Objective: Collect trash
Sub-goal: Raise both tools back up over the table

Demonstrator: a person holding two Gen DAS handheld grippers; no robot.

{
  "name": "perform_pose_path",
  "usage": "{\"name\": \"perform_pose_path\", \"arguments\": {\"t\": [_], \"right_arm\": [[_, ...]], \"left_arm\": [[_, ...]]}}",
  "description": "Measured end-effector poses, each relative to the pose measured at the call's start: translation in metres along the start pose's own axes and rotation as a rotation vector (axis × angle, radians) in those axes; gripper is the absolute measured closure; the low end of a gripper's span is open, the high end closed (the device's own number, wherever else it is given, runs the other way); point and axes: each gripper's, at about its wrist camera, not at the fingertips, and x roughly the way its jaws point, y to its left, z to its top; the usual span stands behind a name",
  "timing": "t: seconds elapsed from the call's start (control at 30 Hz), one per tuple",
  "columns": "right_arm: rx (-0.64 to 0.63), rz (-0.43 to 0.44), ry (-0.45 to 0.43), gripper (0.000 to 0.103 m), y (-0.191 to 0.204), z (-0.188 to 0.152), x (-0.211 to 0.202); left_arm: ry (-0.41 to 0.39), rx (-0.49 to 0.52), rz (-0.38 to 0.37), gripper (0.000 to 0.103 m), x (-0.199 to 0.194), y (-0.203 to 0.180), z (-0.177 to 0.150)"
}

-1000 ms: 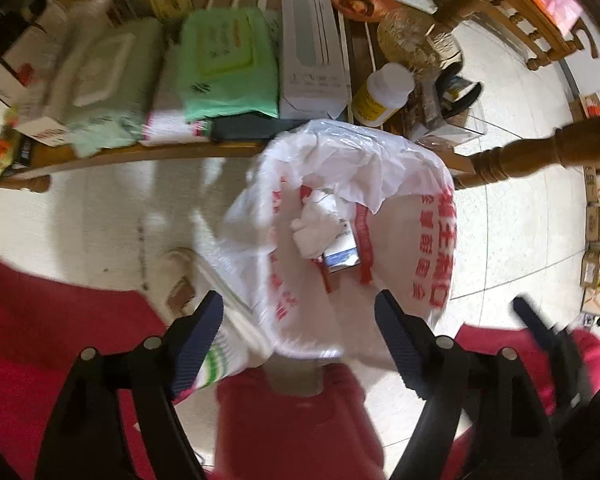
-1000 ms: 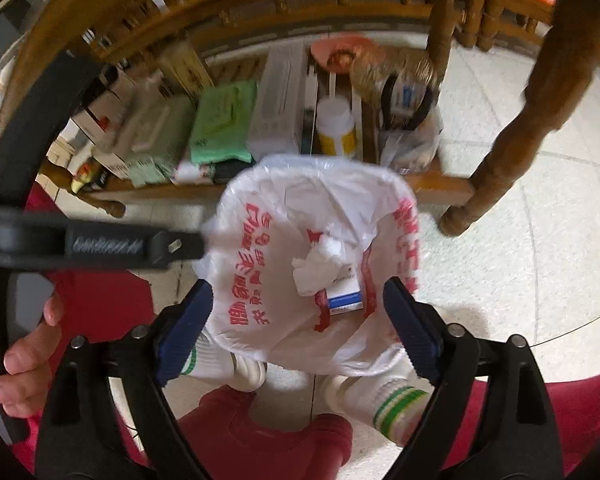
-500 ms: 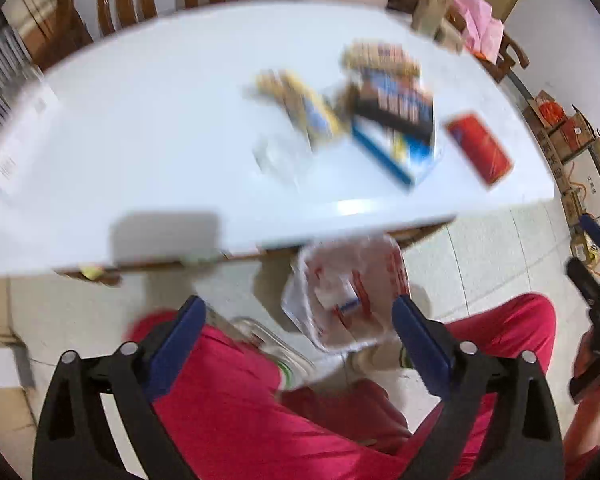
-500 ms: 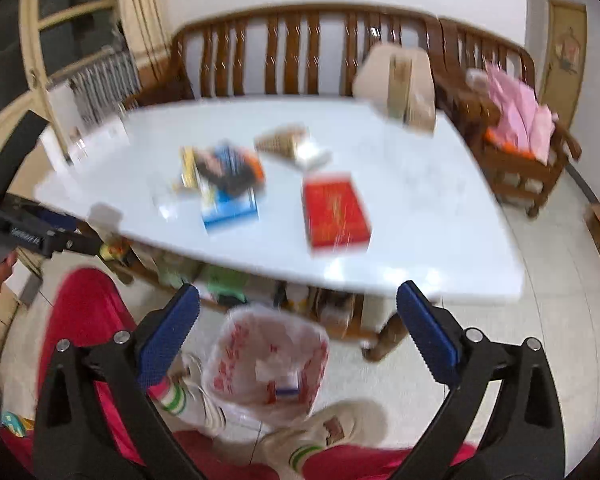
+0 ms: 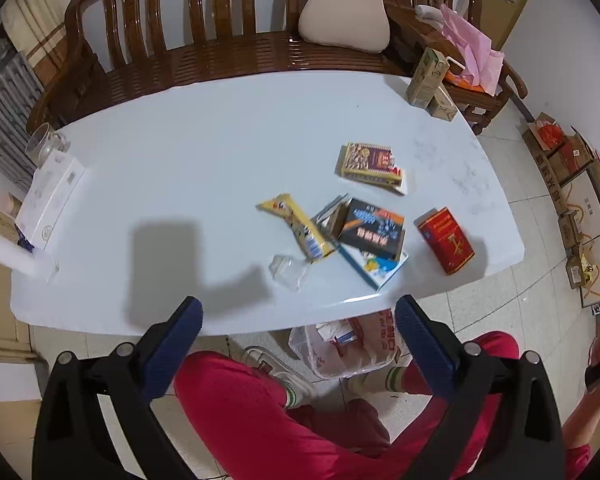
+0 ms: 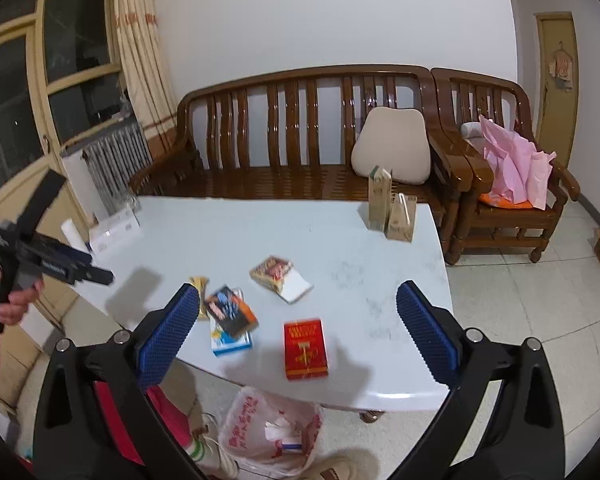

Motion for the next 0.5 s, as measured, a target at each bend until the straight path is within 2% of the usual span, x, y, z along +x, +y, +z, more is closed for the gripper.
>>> {"name": "perform_pose_path", "arguments": {"t": [0.23,0.5], "right_arm": [[0.004,0.014,0.022,0.007,-0.012,0.027,0.013],[-0.039,0.023,0.123,0.007,-0.01,0.02,0.05]], "left_arm": [[0.03,0.016,0.031,0.009,0.011,-0.015,0.024],[0.09,-0.037,0.042,0.009,0.052,-0.011,0.045]]}}
